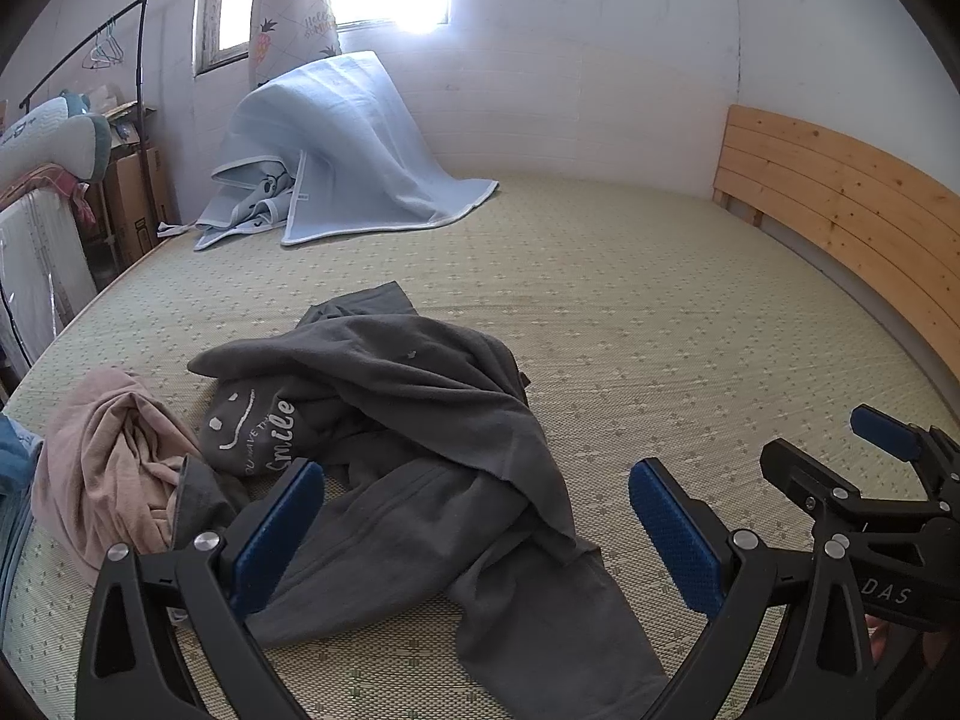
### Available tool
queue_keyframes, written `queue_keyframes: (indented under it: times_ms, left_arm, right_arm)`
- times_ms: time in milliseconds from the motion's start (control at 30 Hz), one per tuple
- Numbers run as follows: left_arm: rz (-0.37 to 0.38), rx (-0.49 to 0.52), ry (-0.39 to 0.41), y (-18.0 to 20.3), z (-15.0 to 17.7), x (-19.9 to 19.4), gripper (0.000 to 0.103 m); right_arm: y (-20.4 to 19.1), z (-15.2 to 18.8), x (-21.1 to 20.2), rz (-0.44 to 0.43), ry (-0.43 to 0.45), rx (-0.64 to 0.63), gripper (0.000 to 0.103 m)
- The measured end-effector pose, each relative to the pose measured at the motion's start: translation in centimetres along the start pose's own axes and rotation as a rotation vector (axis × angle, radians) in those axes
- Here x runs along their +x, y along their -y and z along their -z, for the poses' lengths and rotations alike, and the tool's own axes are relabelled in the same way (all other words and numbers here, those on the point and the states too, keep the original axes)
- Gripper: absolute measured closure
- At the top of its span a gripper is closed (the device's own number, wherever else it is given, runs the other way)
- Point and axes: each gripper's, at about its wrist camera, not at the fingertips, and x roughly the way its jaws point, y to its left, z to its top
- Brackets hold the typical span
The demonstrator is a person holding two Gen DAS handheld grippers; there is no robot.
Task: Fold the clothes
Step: 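Move both tools toward the crumpled grey smiley sweatshirt on the bed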
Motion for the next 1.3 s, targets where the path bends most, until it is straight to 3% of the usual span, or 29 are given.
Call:
queue_keyframes:
  times_ms: [567, 1300]
  left_arm:
    - [-0.022, -0.04, -0.025, -2.0, 0.1, 0.0, 0.0]
    - [-0.074, -0.154, -0.042, -8.2, 0.6, -0.7, 0.0]
  right_arm:
    - [-0.6, -0.2, 0.1, -0.013, 0.003, -0.001, 0.0]
    - [-6.1, 0.5, 1.8, -0.125, -0.051, -0.097, 0.0]
